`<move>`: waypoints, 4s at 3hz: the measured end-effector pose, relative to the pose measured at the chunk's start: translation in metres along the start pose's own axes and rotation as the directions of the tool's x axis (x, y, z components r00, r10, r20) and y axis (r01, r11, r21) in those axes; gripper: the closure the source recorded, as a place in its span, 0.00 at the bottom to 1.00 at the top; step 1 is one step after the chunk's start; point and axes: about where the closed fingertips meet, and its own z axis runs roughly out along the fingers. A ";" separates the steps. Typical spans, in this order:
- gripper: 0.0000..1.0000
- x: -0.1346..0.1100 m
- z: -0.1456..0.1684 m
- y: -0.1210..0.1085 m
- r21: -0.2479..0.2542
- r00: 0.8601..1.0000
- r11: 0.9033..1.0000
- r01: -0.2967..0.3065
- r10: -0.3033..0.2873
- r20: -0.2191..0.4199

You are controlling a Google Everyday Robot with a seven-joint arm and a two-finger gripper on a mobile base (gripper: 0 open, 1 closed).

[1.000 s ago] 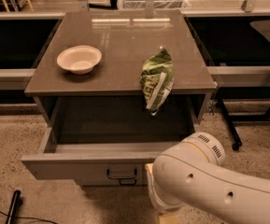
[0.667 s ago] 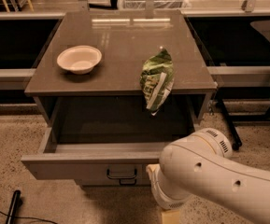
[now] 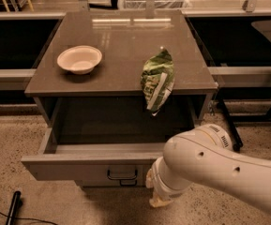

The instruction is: Close top drawer

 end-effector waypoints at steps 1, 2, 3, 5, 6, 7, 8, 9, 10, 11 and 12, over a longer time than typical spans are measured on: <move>0.82 0.001 0.008 -0.017 0.019 1.000 1.000 -0.001 0.000 0.007; 0.78 0.006 0.016 -0.033 0.029 1.000 0.999 -0.028 0.028 -0.003; 0.55 0.008 0.020 -0.042 0.046 0.998 0.997 -0.055 0.056 -0.019; 0.10 0.009 0.020 -0.043 0.047 0.998 0.997 -0.061 0.062 -0.021; 0.00 0.009 0.020 -0.043 0.047 0.998 0.997 -0.061 0.062 -0.021; 0.00 0.009 0.020 -0.043 0.047 0.998 0.997 -0.061 0.062 -0.021; 0.00 0.007 0.021 -0.044 0.035 0.999 0.999 -0.039 0.040 -0.036; 0.18 0.017 0.027 -0.058 0.022 0.998 0.999 -0.029 0.030 -0.053; 0.42 0.034 0.033 -0.079 0.026 0.996 0.998 -0.062 0.063 -0.063; 0.66 0.050 0.033 -0.091 0.044 0.991 0.992 -0.117 0.120 -0.052; 0.87 0.061 0.030 -0.100 0.077 0.982 0.981 -0.176 0.180 -0.056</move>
Offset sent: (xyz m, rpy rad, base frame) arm 0.0567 0.0038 -0.0222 0.0023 -0.0208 -0.0835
